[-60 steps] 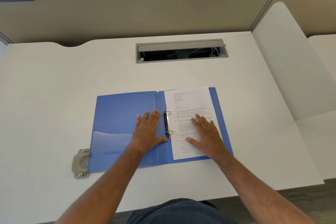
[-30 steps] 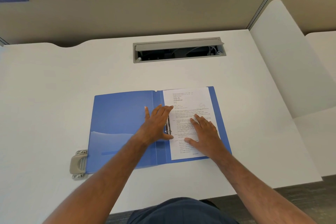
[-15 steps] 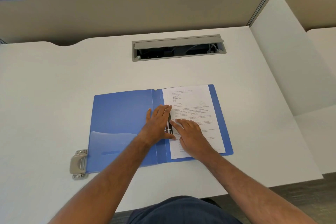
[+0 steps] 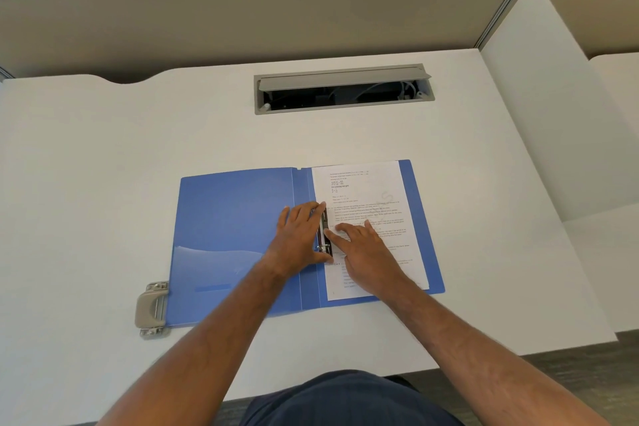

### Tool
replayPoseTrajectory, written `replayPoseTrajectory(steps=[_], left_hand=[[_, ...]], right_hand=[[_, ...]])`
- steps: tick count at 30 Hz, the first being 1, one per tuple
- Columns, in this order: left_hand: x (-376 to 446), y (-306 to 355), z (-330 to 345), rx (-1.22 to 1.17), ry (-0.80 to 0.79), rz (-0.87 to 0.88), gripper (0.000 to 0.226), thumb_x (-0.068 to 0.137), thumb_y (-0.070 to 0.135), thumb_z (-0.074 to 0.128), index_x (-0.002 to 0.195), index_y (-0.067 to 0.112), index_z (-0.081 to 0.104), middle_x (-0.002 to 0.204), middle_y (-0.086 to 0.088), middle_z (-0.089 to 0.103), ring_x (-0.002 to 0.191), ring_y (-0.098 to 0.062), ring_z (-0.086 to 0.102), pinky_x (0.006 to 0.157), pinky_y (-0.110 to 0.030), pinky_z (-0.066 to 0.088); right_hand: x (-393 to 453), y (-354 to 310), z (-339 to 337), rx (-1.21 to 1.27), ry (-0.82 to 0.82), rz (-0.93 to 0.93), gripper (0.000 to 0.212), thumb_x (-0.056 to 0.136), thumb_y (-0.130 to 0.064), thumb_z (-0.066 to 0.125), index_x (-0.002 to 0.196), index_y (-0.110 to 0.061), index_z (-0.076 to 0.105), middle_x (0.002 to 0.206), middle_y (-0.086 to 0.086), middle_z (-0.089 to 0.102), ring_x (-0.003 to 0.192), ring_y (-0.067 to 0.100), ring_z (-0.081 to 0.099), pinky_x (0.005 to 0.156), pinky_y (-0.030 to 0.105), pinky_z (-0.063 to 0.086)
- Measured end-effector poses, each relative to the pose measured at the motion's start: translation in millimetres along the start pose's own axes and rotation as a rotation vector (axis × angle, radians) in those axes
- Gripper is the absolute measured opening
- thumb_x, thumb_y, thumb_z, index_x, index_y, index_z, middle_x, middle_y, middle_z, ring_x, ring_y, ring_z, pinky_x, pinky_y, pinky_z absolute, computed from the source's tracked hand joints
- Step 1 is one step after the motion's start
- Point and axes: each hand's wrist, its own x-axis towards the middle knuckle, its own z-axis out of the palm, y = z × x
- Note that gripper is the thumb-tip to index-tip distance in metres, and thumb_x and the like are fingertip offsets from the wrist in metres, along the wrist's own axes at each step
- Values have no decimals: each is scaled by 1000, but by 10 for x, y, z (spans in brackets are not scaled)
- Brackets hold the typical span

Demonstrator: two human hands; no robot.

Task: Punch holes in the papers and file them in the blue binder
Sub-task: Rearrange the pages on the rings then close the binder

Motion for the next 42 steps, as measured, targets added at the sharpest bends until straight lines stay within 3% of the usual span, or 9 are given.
replayPoseTrajectory(steps=[5,10,18,23,28,32,34,39,42], left_hand=[[11,26,7,-42,44,6,109,82,57,81,165,13,25,163,-5,34,153,-25,29,131,-50,14],[-5,57,4,-91,97,10,100,82,50,81,161,10,34,153,-5,43,142,-25,38,126,-43,27],[15,84,-3,-151,113,8,93,80,43,81,156,9,40,142,-5,48,124,-23,52,111,-40,47],[-10,99,7,-196,142,7,91,82,39,82,157,10,38,144,-5,47,126,-23,50,113,-38,46],[-70,80,41,-220,138,4,100,88,40,82,164,11,25,163,-8,35,149,-24,34,126,-32,22],[-205,-29,68,-215,158,-3,104,89,49,78,167,17,17,172,-4,24,160,-21,20,133,-41,8],[-310,-119,54,-221,202,-59,96,93,51,73,166,16,22,172,-4,25,161,-22,19,132,-42,9],[-605,-620,-33,-216,356,-329,75,97,42,72,156,6,42,162,-15,43,152,-35,37,127,-49,28],[-786,-1006,-88,-177,391,-529,73,97,38,73,151,-2,45,156,-24,47,149,-41,40,124,-55,31]], right_hand=[[42,-24,-51,-27,-18,1,69,104,-16,62,165,-29,32,164,4,43,150,27,42,132,49,9],[85,-18,-51,-36,0,0,72,101,-15,65,164,-29,34,157,3,48,141,28,50,131,50,21],[90,-18,2,-30,-5,17,76,101,-16,67,166,-29,29,162,5,44,143,28,48,131,50,22],[94,-45,11,-12,0,23,77,100,-17,69,166,-28,30,164,5,43,145,29,47,127,47,32],[30,17,75,55,68,2,67,100,-18,69,161,-23,43,158,9,53,141,32,55,121,48,40],[-79,96,64,166,70,37,56,110,-29,51,164,-26,37,165,4,43,151,23,41,126,44,37],[-150,171,56,153,105,65,57,110,-33,50,164,-24,36,167,3,40,153,23,38,125,45,37],[-276,427,73,65,87,190,71,110,-51,44,169,-22,18,178,2,13,165,25,10,134,48,11],[-307,543,91,4,49,215,77,108,-59,38,170,-23,11,179,2,4,166,26,4,134,50,8]])
